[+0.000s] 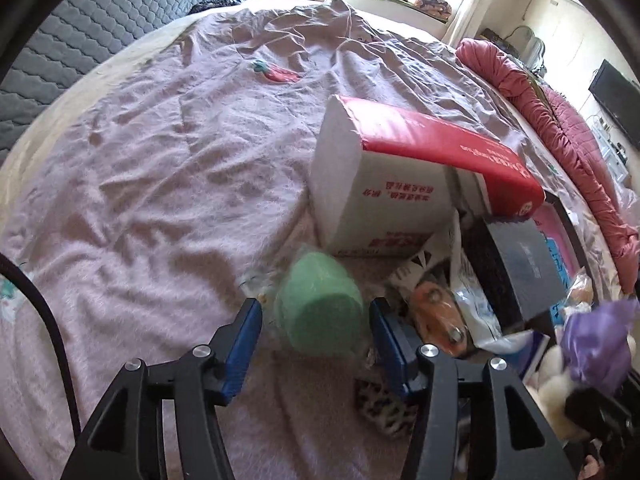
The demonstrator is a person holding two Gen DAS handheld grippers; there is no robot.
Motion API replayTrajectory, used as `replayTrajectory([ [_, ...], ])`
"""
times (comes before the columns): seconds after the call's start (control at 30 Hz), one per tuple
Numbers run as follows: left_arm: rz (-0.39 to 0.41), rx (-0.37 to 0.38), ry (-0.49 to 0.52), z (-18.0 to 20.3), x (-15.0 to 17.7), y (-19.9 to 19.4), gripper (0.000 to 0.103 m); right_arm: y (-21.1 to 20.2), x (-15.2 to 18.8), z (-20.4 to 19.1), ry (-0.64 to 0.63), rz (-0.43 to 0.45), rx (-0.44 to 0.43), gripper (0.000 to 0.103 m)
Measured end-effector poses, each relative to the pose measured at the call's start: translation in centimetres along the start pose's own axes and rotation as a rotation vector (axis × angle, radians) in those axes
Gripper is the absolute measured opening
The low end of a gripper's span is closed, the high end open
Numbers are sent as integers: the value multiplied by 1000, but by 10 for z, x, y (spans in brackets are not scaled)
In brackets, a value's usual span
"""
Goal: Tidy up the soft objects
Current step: 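Carry the plush bunny and green sponge with both tools over the pink tray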
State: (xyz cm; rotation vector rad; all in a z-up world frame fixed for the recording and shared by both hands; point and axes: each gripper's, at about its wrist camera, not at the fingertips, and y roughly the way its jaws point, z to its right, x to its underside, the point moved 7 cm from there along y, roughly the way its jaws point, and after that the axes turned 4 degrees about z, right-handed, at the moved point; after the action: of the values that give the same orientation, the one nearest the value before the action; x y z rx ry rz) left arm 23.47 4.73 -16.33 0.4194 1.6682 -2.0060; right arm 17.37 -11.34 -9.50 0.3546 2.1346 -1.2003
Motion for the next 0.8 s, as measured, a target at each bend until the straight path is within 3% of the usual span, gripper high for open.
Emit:
replayTrajectory([
  [0.07, -2, 17, 3, 4, -2, 6, 47, -1, -1, 0, 0, 2, -2, 35],
  [0.2, 7, 15, 21, 9, -2, 9, 41, -3, -1, 2, 3, 3, -2, 35],
  [0.63, 74, -25, 42, 9, -1, -51, 41, -27, -14, -3, 3, 63, -9, 32],
  [0.8, 95, -31, 58, 14, -1, -65, 41, -22, -9, 3, 36, 39, -20, 32],
])
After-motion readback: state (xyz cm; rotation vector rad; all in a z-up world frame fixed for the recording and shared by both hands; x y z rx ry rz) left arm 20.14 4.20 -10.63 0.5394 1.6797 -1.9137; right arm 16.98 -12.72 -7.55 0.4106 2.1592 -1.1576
